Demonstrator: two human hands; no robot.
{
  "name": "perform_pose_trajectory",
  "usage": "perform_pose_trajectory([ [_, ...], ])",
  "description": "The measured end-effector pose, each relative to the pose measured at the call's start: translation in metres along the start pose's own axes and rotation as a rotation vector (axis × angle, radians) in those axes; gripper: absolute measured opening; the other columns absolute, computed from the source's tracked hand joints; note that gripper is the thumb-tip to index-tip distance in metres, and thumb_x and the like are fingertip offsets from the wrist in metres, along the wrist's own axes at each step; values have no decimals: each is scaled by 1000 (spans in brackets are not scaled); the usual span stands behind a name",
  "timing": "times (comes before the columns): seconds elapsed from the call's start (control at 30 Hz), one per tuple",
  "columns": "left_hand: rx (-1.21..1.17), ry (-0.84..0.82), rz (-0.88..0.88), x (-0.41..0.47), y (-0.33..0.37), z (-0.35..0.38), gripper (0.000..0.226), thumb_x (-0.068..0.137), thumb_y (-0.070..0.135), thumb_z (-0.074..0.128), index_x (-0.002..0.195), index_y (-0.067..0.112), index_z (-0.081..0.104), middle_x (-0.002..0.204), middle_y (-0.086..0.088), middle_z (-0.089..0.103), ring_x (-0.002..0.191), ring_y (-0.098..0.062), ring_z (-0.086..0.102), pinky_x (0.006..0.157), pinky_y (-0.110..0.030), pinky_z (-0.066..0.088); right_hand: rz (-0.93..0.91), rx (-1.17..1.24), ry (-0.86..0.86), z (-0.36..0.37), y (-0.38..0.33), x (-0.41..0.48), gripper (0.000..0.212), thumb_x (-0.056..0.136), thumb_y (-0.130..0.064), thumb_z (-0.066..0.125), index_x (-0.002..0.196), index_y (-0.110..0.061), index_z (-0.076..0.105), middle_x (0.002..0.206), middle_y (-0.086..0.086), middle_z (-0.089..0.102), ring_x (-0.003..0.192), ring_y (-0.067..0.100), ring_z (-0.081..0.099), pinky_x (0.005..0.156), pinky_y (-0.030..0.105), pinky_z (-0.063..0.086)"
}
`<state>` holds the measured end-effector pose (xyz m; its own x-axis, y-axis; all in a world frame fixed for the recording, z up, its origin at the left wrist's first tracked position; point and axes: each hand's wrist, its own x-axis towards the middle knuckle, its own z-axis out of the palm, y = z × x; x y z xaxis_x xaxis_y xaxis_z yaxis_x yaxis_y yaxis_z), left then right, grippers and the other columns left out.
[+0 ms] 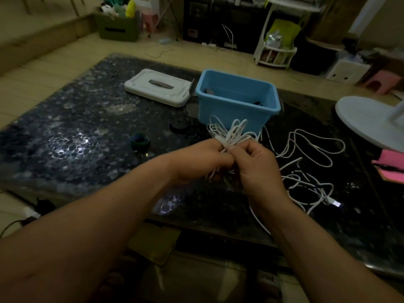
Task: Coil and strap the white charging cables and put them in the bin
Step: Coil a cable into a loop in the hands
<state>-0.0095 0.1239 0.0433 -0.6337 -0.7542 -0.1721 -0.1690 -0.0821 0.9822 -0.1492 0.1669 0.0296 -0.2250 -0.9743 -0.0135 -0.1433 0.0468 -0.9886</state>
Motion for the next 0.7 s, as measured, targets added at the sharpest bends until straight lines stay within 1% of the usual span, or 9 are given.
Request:
perform_pose_trajectory([
  [0.03, -107, 2, -51, 1, 0, 0, 18, 93, 8, 50, 85, 15, 64, 69, -6, 52, 58, -14, 47, 52, -25, 40, 10, 18, -3, -1, 0, -1, 25, 96, -21, 71, 77, -7, 62, 77, 17, 73, 67, 38, 69, 56, 41, 53],
  [0.1, -273, 58, -136, 3, 1, 1, 22, 95, 21, 41, 82, 13, 57, 67, -9, 46, 57, -19, 42, 51, -28, 36, 20, 56, -16, -2, -3, -2, 29, 98, -23, 72, 83, -2, 59, 78, 20, 74, 69, 41, 72, 54, 34, 52],
  [0.2, -319, 218, -121, 8, -2, 6, 30, 99, 27, 35, 91, 9, 58, 65, -12, 49, 54, -22, 43, 50, -29, 36, -7, 80, 0, 0, -3, -2, 29, 100, -21, 70, 85, 1, 60, 80, 22, 74, 71, 45, 71, 58, 39, 55],
  [0.3, -333, 366, -81, 11, -8, 11, 33, 102, 26, 42, 91, 9, 67, 64, -9, 56, 56, -19, 50, 51, -28, 41, -42, 54, 22, 0, 0, -2, 22, 102, -22, 69, 89, -5, 67, 84, 18, 76, 78, 42, 72, 67, 44, 60],
  [0.37, -377, 377, -59, 12, -8, 12, 36, 103, 26, 47, 96, 4, 75, 73, -12, 60, 62, -20, 54, 57, -31, 42, -73, 17, 26, -3, -1, -2, 18, 102, -24, 69, 92, -10, 72, 86, 8, 78, 83, 32, 76, 76, 44, 63],
  [0.43, -407, 362, -22, 13, -7, 11, 38, 105, 27, 49, 111, -2, 73, 83, -16, 61, 67, -20, 55, 59, -32, 42, -105, -20, 33, -6, -3, -3, 17, 102, -26, 69, 94, -12, 74, 88, 4, 79, 86, 23, 77, 83, 43, 64],
  [0.47, -415, 364, -4, 14, -7, 11, 38, 106, 26, 48, 113, -3, 72, 81, -15, 61, 65, -18, 55, 59, -31, 42, -116, -29, 41, -8, -5, -3, 16, 102, -26, 70, 94, -13, 75, 88, 3, 79, 87, 20, 77, 85, 42, 64],
  [0.57, -395, 389, 57, 14, -6, 12, 30, 108, 25, 46, 106, 6, 69, 72, -8, 58, 61, -14, 52, 56, -29, 42, -122, -18, 67, -6, -7, -3, 16, 102, -23, 70, 92, -12, 76, 88, 2, 80, 88, 18, 77, 88, 40, 63],
  [0.7, -345, 452, 105, 9, -2, 17, 26, 106, 18, 41, 96, 6, 62, 60, -7, 47, 52, -14, 42, 48, -26, 34, -97, 62, 71, -1, -6, -4, 22, 99, -25, 74, 94, -4, 73, 87, 6, 80, 89, 21, 78, 91, 41, 61],
])
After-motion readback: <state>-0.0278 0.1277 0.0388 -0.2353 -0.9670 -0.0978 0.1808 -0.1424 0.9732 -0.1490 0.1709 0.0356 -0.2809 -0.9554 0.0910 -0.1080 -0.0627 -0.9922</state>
